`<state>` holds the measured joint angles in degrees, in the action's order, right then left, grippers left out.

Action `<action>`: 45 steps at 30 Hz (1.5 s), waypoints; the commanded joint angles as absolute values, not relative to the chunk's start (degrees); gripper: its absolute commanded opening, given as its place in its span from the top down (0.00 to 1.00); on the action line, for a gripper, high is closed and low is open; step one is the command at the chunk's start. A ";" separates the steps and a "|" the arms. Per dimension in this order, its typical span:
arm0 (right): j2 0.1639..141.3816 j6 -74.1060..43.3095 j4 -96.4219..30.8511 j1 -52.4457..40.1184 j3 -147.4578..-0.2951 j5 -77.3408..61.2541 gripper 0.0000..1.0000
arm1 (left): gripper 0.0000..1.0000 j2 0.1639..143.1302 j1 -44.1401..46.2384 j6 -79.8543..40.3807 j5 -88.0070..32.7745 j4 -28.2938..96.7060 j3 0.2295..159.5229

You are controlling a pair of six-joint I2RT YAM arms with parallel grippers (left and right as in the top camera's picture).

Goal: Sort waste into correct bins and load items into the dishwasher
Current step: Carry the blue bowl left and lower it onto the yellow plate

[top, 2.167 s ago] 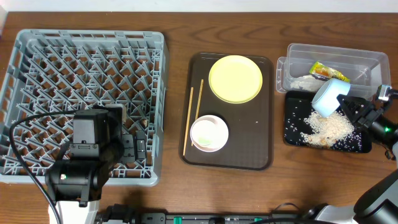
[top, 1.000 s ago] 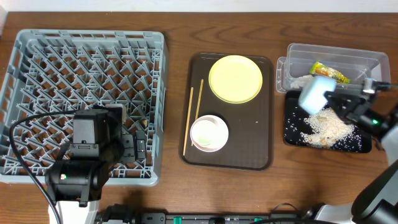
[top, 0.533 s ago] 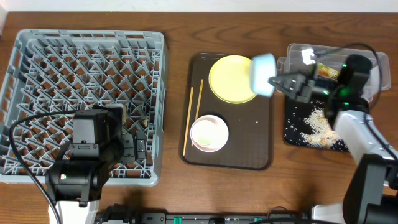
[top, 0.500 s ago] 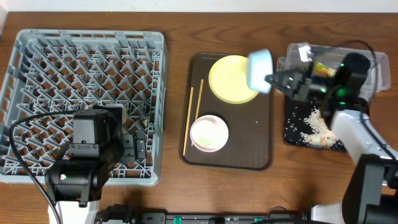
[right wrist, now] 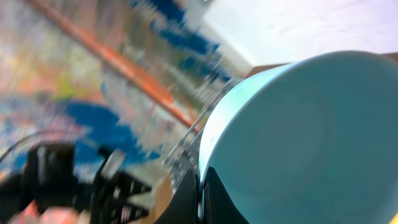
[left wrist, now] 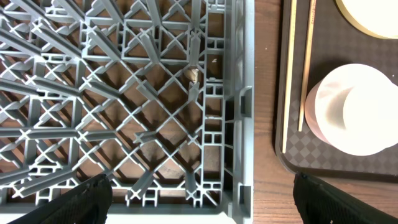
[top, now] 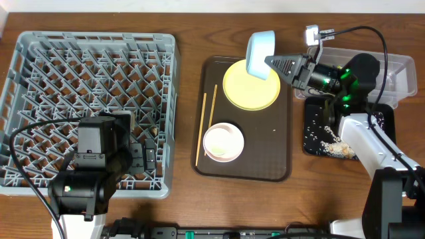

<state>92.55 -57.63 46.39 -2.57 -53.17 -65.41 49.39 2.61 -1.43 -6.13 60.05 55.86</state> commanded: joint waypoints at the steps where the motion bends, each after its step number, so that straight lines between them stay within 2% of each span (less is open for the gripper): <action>1: 92.51 -53.93 44.05 -2.98 -55.53 -56.99 0.99 | 0.05 49.36 2.33 -1.54 -6.87 60.20 56.86; 5: 92.53 -47.24 34.63 -3.09 -60.12 -55.96 0.99 | 0.05 49.36 2.33 -1.56 -6.90 60.20 56.86; 12: 92.53 -29.71 7.62 -5.41 -73.28 -52.29 0.98 | 0.05 49.36 2.33 -1.56 -6.90 60.20 56.86; 17: 92.55 -19.38 -7.88 -8.84 -79.09 -43.88 0.99 | 0.05 49.36 2.33 -1.56 -6.90 60.20 56.86; 22: 92.60 -10.04 -17.78 -13.96 -80.18 -32.29 0.99 | 0.05 49.36 2.33 -1.56 -6.90 60.20 56.86; 27: 94.37 7.11 -23.81 -21.28 -80.18 -20.10 0.99 | 0.05 49.36 2.33 -1.56 -6.90 60.20 56.86; 31: 98.45 13.72 -26.00 -26.92 -80.18 -5.37 0.99 | 0.05 49.36 2.33 -1.56 -6.90 60.23 56.86; 34: 102.87 15.07 -26.20 -29.43 -80.18 0.03 0.99 | 0.05 49.36 2.33 -1.56 -6.90 60.25 56.80; 38: 109.19 14.96 -25.43 -30.06 -80.18 0.21 0.99 | 0.05 49.36 2.33 -1.56 -6.90 60.38 56.64; 45: 115.35 9.80 -24.16 -30.06 -80.18 3.44 0.99 | 0.05 49.36 2.33 -1.56 -6.90 60.64 56.49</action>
<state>114.93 12.01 -24.38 -30.22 -79.18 -0.21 49.39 2.61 -1.45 -6.13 60.29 55.86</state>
